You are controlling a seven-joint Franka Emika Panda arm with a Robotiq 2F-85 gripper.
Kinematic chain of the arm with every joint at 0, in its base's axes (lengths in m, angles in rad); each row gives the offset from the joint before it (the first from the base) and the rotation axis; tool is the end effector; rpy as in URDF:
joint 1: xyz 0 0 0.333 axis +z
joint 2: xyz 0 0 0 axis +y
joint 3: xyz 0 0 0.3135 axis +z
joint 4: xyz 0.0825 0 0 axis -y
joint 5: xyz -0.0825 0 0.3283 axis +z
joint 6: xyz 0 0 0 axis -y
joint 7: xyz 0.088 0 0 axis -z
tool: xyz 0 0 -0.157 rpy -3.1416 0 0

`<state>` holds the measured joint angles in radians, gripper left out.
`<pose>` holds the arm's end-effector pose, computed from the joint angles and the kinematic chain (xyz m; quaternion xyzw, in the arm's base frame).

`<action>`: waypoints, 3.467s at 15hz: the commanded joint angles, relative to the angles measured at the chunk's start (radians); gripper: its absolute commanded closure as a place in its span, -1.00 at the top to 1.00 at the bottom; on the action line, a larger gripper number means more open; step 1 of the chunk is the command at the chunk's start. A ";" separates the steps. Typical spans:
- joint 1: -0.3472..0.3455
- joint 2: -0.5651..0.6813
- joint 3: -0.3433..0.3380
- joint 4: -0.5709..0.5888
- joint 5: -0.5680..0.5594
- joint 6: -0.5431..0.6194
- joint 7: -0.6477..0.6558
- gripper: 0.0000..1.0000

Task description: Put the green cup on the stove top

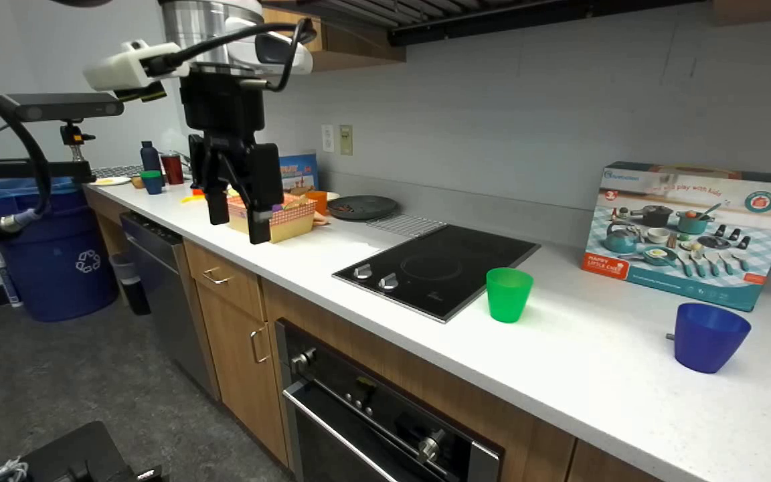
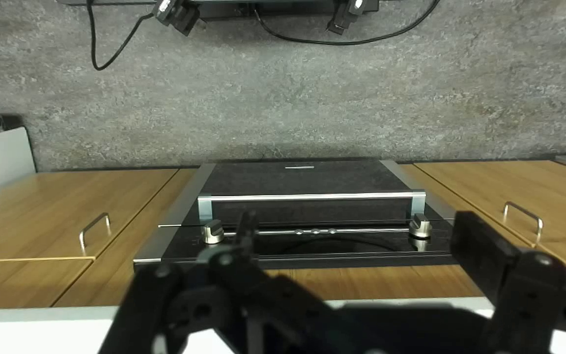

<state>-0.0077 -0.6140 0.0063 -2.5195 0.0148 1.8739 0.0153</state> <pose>0.3070 0.0015 0.4472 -0.9998 0.0113 0.0158 0.0051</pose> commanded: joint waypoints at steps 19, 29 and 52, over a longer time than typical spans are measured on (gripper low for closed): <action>0.002 0.000 -0.002 0.002 -0.001 -0.002 0.000 1.00; -0.015 0.026 0.001 0.004 -0.010 0.173 0.031 1.00; -0.026 0.275 0.005 0.046 -0.015 0.409 0.097 1.00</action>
<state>-0.0296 -0.3713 0.0062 -2.4827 0.0105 2.2063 0.0920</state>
